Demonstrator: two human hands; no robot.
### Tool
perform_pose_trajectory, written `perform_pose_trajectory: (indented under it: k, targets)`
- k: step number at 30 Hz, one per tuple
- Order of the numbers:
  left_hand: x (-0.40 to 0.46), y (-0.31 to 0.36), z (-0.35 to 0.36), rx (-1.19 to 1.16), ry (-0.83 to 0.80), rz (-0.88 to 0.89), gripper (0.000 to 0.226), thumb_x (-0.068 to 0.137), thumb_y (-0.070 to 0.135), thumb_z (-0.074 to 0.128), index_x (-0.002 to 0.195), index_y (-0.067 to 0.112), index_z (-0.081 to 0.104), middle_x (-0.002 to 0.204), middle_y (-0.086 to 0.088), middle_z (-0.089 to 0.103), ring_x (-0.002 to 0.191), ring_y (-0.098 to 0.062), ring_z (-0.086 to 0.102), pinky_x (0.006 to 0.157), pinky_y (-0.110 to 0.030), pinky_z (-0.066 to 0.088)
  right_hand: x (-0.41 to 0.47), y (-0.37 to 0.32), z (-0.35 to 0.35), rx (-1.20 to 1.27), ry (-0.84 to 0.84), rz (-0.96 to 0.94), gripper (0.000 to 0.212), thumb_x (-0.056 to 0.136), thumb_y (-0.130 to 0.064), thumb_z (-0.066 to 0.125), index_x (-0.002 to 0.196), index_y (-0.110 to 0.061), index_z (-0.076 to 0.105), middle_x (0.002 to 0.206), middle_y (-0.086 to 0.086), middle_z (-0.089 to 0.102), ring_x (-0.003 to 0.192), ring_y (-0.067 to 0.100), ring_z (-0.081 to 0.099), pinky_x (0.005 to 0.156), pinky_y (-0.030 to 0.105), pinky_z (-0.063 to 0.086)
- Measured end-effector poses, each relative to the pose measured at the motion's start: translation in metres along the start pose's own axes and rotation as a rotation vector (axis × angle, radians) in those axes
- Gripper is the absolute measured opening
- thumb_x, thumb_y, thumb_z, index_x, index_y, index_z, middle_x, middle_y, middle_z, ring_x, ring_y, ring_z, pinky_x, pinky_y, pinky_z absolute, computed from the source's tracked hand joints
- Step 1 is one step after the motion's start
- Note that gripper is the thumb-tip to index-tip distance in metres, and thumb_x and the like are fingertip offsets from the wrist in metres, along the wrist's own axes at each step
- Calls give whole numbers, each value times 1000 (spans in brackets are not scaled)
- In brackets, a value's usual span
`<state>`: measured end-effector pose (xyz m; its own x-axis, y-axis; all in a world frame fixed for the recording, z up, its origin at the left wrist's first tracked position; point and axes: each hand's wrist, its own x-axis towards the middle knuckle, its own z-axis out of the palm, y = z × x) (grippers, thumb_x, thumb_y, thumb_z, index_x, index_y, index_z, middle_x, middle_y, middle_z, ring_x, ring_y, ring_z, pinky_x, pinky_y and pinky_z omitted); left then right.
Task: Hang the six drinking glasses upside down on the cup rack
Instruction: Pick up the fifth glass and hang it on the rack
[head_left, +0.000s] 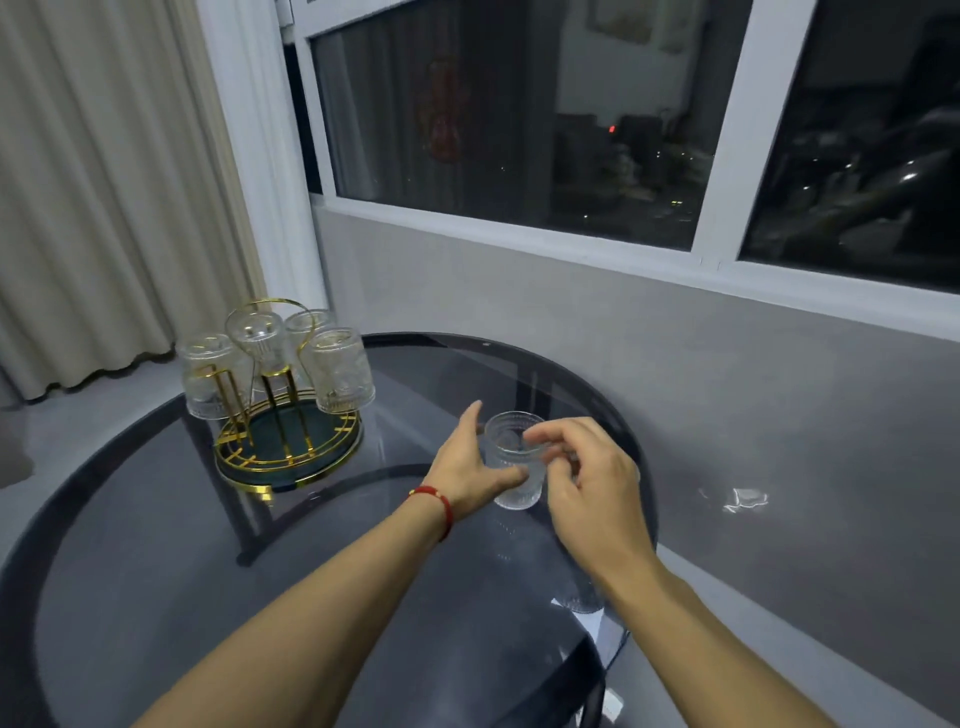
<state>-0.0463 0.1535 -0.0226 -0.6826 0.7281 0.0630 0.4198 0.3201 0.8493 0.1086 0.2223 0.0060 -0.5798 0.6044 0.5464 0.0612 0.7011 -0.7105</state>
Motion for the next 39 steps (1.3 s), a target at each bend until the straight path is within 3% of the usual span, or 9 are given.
perform_pose_trajectory:
  k: [10,16,19,25,30,32,34,36,39]
  targets:
    - [-2,-6,-6,13,150,-15,82,56,57,91,122,26,52,116,10,61,101,-3,59,71,-11,42,-1,0,8,46,-30,45,37,90,10,53,102,-16,76,103,-10,68,83,3,61,73,12,44]
    - [-47,-25,-63,-426,362,-85,70,64,39,94,124,24,62,122,4,64,99,-7,70,78,-43,66,-9,-11,44,149,-240,164,34,100,-18,60,133,-27,62,131,-7,63,104,-5,62,80,6,44]
    - [-72,-42,-96,-649,376,-118,56,76,26,91,125,21,63,127,-1,64,96,-2,73,77,-47,66,-13,-32,81,360,-551,410,57,105,-46,49,159,-32,35,156,-5,48,129,11,60,106,29,50]
    - [-88,-59,-131,-924,348,-187,56,87,13,79,138,4,57,138,-20,63,125,-33,64,97,-60,56,-8,-57,128,893,-576,636,38,109,-29,50,145,-15,51,139,11,69,114,32,74,93,44,60]
    - [-90,-91,-159,-948,342,-124,46,97,42,62,135,18,63,133,-8,70,125,-26,63,106,-49,50,21,-75,143,767,-491,411,36,102,-21,64,137,-17,58,132,9,72,116,27,73,91,43,63]
    - [-90,-113,-164,-799,431,-181,42,104,45,46,135,22,62,136,-5,66,126,-23,60,104,-40,49,39,-93,144,498,-455,224,45,98,-30,69,141,-29,55,134,2,67,120,21,68,95,43,61]
    - [-89,-136,-165,-245,472,-133,39,102,35,53,140,24,57,145,-3,58,131,-17,53,106,-33,45,57,-117,146,343,-457,81,53,95,-39,71,145,-35,52,140,0,62,124,21,64,99,48,58]
    - [-82,-151,-155,311,360,-20,60,94,33,60,151,24,45,161,-4,41,149,-23,34,120,-43,33,73,-141,153,274,-459,-31,58,94,-43,71,147,-35,51,145,-1,59,126,24,63,102,53,57]
    - [-72,-160,-143,615,271,45,81,90,45,59,161,30,23,172,2,14,159,-21,3,127,-51,12,96,-176,177,134,-419,-174,62,92,-43,71,149,-30,50,146,-1,59,131,22,60,107,51,52]
